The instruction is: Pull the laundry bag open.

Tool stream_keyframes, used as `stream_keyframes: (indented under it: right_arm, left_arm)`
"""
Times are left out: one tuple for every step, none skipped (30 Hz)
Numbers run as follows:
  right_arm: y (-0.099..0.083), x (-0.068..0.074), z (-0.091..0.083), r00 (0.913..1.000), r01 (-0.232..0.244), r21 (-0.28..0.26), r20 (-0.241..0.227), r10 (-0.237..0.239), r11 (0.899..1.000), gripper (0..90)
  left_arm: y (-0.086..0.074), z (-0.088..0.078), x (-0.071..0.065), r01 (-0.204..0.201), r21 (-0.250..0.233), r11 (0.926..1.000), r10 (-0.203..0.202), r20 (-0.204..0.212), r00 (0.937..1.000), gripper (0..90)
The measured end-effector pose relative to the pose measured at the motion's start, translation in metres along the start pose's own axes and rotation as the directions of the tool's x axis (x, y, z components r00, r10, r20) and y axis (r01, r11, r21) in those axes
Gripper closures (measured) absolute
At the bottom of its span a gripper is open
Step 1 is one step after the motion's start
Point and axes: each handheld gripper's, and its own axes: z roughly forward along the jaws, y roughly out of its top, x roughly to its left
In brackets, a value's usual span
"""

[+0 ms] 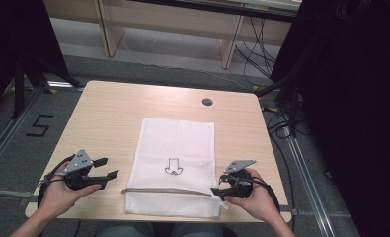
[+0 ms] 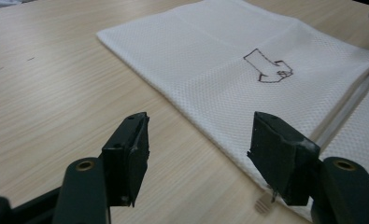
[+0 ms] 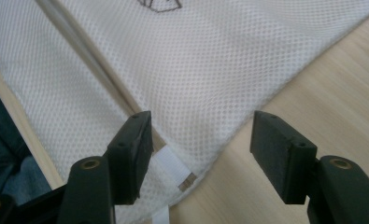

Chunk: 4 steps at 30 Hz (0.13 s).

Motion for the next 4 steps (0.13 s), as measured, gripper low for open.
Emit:
stream_keyframes:
  right_arm:
    - [0.0011,0.0006,-0.0009,0.9993,-0.036,-0.003,-0.009,0.036,0.999,37.0]
    - [0.0016,0.0002,-0.0010,0.9997,-0.026,0.008,0.000,0.026,1.000,35.3]
    - [0.0011,0.0012,0.0008,0.9994,-0.030,0.000,0.015,0.030,1.000,33.9]
    - [0.0011,0.0009,0.0005,0.9997,-0.021,0.022,0.015,0.021,1.000,33.7]
  left_arm:
    - [-0.0013,0.0002,0.0018,0.011,0.001,0.9999,-0.011,-0.004,0.9999,37.9]
    - [-0.0020,-0.0003,0.0041,0.005,0.009,0.9999,-0.005,-0.012,0.9999,38.3]
    - [-0.0025,-0.0008,0.0056,0.011,0.009,0.9999,-0.011,-0.021,0.9997,38.5]
    - [-0.0022,-0.0022,0.0072,0.018,0.005,0.9998,-0.017,-0.035,0.9992,38.5]
